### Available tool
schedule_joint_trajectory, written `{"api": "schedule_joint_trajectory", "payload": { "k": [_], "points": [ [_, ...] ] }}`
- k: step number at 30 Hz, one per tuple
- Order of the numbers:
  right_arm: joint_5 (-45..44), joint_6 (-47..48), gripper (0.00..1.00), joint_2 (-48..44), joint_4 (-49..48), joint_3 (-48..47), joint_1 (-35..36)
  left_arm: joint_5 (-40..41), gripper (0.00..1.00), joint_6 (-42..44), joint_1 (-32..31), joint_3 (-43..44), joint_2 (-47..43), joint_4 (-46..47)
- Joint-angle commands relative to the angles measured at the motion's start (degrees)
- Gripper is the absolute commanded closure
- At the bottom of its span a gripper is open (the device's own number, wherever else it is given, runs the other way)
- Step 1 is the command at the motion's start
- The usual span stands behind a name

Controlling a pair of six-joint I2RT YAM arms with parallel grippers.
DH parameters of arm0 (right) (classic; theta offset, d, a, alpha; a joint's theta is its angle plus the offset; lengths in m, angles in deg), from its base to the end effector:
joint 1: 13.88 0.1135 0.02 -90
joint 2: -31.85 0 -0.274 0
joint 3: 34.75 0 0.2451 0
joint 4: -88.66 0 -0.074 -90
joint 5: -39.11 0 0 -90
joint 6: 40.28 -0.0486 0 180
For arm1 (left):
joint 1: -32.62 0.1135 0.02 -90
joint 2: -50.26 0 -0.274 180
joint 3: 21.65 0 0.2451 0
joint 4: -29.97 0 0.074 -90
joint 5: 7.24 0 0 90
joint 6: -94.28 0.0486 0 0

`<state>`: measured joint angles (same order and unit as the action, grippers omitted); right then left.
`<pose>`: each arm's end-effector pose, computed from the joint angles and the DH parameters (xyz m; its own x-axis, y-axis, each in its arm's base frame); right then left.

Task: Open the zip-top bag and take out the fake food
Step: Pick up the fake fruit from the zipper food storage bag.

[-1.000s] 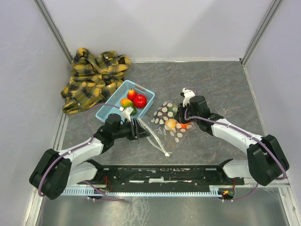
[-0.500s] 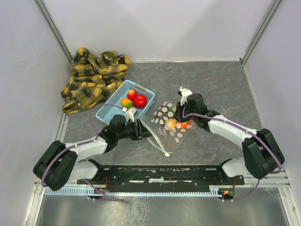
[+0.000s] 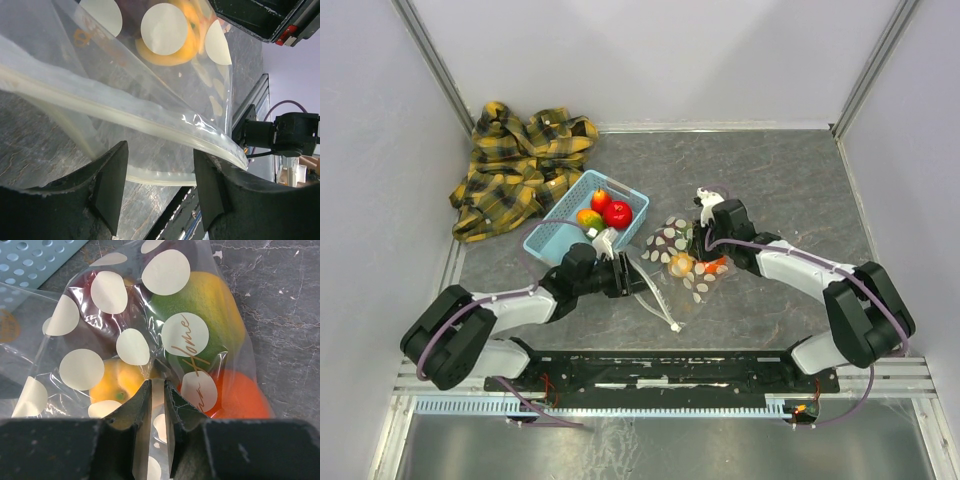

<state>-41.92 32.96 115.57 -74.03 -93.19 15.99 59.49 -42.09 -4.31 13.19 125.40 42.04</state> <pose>0.2577 0.1567 0.1986 -0.7325 -0.0922 -0.6745 -0.3971 0.8626 0.3133 0.1813 -0.1603 0.1637 -0.8618 -0.1841 -0.4727 0.2992 0.5681 -0.7667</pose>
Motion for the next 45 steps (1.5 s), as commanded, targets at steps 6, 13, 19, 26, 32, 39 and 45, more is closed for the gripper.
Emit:
{"api": "schedule_joint_trajectory", "payload": {
  "k": [6,13,19,26,32,39,45],
  "points": [
    [0.9,2.0,0.78,2.1,-0.2,-3.3,-0.2,2.7,0.34,-1.1,-1.2,4.0,4.6,5.2],
    [2.7,2.8,0.78,3.3,-0.2,-3.6,-0.1,3.7,0.3,-0.7,-1.6,5.9,6.6,5.2],
    [5.0,2.8,0.78,4.1,-0.8,-3.6,0.0,3.9,0.29,-0.9,-2.5,6.8,6.8,5.2],
    [6.7,2.3,0.78,4.6,-2.0,-2.9,0.0,5.9,0.29,-0.2,-4.4,7.4,5.6,3.7],
    [8.4,1.3,0.77,4.7,-3.7,-2.1,0.0,10.9,0.29,5.1,-7.1,8.6,4.3,-1.3],
    [9.5,0.8,0.77,5.7,-4.5,-2.7,0.0,14.4,0.28,9.2,-7.9,11.5,4.8,-3.7],
    [10.1,0.4,0.77,6.7,-5.2,-3.0,0.0,15.1,0.28,11.3,-8.4,12.7,6.3,-2.3]
  ]
}}
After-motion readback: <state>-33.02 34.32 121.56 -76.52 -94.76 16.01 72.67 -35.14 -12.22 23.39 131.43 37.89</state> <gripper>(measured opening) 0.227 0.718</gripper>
